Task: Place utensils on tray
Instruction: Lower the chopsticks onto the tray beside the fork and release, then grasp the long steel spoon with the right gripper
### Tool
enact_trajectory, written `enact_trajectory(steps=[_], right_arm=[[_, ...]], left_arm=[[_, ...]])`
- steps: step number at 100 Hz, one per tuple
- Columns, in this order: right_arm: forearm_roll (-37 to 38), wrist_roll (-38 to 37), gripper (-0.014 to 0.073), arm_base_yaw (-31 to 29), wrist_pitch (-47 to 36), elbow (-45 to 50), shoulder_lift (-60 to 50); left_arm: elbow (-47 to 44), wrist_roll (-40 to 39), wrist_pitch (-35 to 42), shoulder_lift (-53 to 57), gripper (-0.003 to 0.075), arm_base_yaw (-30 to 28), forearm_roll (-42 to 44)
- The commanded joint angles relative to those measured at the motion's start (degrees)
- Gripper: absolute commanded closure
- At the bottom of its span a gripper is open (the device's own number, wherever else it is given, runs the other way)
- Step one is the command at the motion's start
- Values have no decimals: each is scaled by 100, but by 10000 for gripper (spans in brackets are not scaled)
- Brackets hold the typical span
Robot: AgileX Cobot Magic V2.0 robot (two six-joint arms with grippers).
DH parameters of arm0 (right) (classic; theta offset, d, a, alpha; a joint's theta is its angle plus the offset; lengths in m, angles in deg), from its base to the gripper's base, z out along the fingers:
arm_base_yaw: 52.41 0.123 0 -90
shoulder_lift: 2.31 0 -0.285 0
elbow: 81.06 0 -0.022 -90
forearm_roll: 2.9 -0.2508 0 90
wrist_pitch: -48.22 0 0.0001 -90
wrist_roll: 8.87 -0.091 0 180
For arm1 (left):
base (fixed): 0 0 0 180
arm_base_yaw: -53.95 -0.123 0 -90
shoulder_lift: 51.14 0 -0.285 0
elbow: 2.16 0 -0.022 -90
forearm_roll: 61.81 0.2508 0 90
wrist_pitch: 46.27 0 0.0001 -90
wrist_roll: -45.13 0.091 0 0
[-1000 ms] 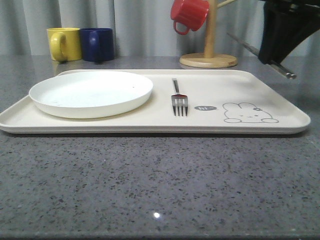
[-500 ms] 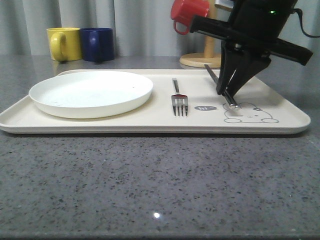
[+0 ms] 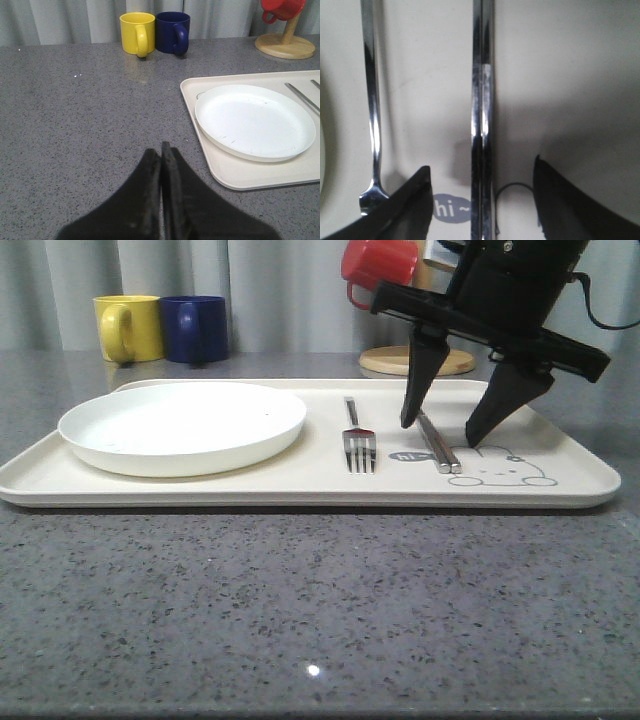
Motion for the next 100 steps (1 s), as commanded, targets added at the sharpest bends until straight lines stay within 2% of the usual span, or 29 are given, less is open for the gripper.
enact_trajectory(steps=[1, 17, 34, 51, 71, 100], right_arm=[[11, 20, 98, -1, -170, -151, -381], [730, 58, 98, -1, -102, -151, -869], [2196, 58, 98, -49, 189, -151, -1457], [3069, 71, 98, -527, 654, -151, -1687], [3019, 408, 98, -1482, 818, -59, -1687], [2108, 1167, 98, -2954, 521, 14, -1396]], left_arm=[[142, -45, 436, -63, 739, 57, -32], [142, -45, 436, -63, 739, 57, -32], [142, -45, 436, -63, 739, 57, -32], [142, -45, 436, -63, 739, 57, -32], [142, -45, 436, -63, 739, 57, -32], [142, -45, 436, -63, 739, 57, -32]])
